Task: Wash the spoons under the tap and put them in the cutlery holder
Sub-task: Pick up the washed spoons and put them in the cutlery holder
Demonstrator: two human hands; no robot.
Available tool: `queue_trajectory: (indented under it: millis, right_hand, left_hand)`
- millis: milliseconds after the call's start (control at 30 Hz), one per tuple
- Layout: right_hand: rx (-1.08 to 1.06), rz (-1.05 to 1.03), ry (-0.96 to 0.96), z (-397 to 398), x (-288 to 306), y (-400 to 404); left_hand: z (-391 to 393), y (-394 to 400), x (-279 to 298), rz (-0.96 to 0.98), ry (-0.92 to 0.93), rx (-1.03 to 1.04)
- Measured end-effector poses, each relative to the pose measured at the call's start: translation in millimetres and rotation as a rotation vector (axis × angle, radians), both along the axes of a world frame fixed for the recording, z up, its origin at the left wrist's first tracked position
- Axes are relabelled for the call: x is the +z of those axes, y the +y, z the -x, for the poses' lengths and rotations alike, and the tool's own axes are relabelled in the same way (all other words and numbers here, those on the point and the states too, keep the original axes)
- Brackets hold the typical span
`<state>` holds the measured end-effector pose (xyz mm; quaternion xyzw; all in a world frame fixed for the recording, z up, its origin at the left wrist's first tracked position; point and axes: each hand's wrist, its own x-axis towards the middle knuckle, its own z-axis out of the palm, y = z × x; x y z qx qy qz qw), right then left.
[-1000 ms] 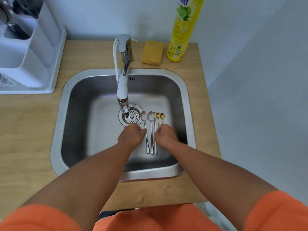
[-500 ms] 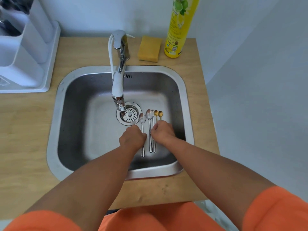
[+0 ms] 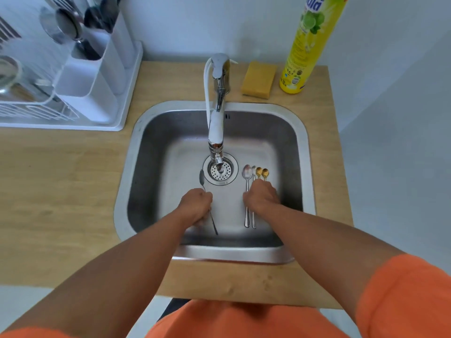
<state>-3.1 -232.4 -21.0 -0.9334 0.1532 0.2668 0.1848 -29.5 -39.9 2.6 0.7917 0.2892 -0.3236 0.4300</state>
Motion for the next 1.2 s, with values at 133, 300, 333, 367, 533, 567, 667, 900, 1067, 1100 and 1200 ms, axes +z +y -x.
queue_trajectory:
  millis: [133, 300, 333, 367, 533, 567, 667, 900, 1067, 1100, 1200]
  right_hand:
    - [0.071, 0.055, 0.027, 2.5, 1.1, 6.2]
    - [0.134, 0.015, 0.071, 7.2, 2.2, 17.0]
    - [0.159, 0.011, 0.084, 8.7, 3.4, 20.1]
    - [0.187, 0.006, 0.094, 10.5, 4.5, 23.1]
    - [0.351, -0.017, 0.099, 17.9, 12.8, 43.2]
    - [0.373, -0.025, 0.086, 19.4, 14.8, 47.4]
    - [0.414, -0.052, 0.043, 24.0, 23.5, 60.6]
    - [0.419, -0.136, -0.054, 26.5, 49.8, 93.2]
    - [0.355, -0.241, -0.239, 23.3, 80.3, 117.9]
    - [0.335, -0.273, -0.284, 21.2, 88.4, 123.8]
    - [0.293, -0.362, -0.424, 8.6, 117.4, 141.8]
  left_hand:
    - [-6.2, 30.6, 32.0, 0.014, -0.143, 0.149]
    - [-2.4, 80.5, 84.5, -0.089, -0.475, 0.161]
    - [-2.7, 90.8, 96.2, -0.099, -0.526, 0.170]
    - [-4.1, 100.2, 107.3, -0.113, -0.565, 0.180]
    - [-24.8, 146.1, 165.7, -0.243, -0.790, 0.267]
    - [-31.9, 154.1, 177.7, -0.263, -0.837, 0.284]
    - [-57.3, 177.5, 211.0, -0.288, -0.935, 0.307]
    - [-110.9, 209.3, 254.6, -0.425, -1.086, 0.281]
    - [-130.7, 221.1, 241.0, -0.458, -1.001, 0.257]
    - [-131.7, 221.8, 235.2, -0.458, -0.982, 0.249]
    - [-131.8, 225.1, 214.6, -0.512, -0.892, 0.184]
